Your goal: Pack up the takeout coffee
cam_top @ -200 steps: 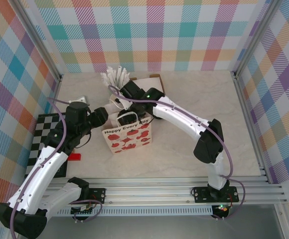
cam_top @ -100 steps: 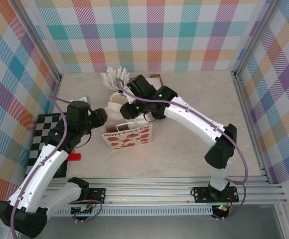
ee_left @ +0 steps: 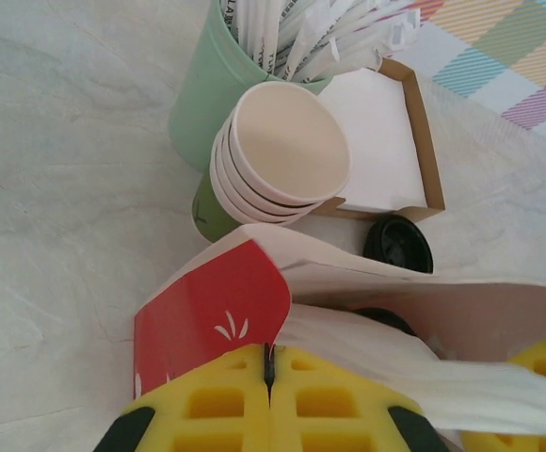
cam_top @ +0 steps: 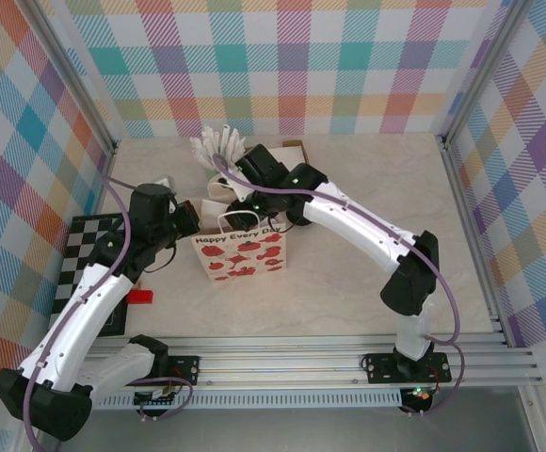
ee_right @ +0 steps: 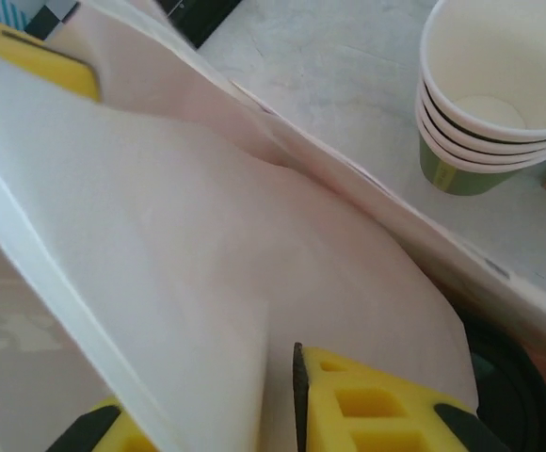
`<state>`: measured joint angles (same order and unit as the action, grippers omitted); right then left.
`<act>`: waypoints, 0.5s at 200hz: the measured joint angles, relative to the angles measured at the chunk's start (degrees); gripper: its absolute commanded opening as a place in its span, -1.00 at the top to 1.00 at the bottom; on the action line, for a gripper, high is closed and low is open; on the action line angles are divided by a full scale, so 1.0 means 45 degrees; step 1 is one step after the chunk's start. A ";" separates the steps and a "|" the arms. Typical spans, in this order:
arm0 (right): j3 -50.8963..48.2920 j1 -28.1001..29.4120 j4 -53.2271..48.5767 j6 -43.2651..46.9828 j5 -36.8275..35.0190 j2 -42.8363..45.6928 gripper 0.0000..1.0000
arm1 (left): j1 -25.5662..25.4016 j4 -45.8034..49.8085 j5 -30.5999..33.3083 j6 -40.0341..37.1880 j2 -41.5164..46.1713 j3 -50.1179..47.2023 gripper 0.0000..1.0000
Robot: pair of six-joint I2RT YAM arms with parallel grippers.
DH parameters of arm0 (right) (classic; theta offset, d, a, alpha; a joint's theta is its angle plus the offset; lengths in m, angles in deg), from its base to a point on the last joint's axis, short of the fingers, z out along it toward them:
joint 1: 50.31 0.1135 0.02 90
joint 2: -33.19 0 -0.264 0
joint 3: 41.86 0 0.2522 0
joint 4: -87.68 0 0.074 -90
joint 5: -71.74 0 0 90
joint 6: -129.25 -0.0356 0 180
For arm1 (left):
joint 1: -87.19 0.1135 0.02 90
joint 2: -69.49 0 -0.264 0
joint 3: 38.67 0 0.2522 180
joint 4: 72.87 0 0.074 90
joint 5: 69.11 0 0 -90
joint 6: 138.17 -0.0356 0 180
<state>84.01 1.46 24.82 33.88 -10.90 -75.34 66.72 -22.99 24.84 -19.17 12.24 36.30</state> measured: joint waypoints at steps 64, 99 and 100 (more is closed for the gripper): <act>-0.0384 -0.0073 -0.0024 0.1700 -0.0413 0.0729 0.11 | 0.0000 0.0729 0.0379 0.0554 -0.0529 0.0787 1.00; -0.0126 -0.0160 0.0102 0.1316 -0.1049 0.0724 -0.28 | 0.0000 0.0743 0.0432 0.0772 -0.0525 0.0787 1.00; -0.0126 -0.0160 0.0102 0.1302 -0.1059 0.0724 -0.28 | 0.0000 0.0743 0.0432 0.0787 -0.0525 0.0787 1.00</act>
<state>83.45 0.74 25.28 39.74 -15.67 -72.08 66.72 -19.64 26.78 -15.63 9.88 39.84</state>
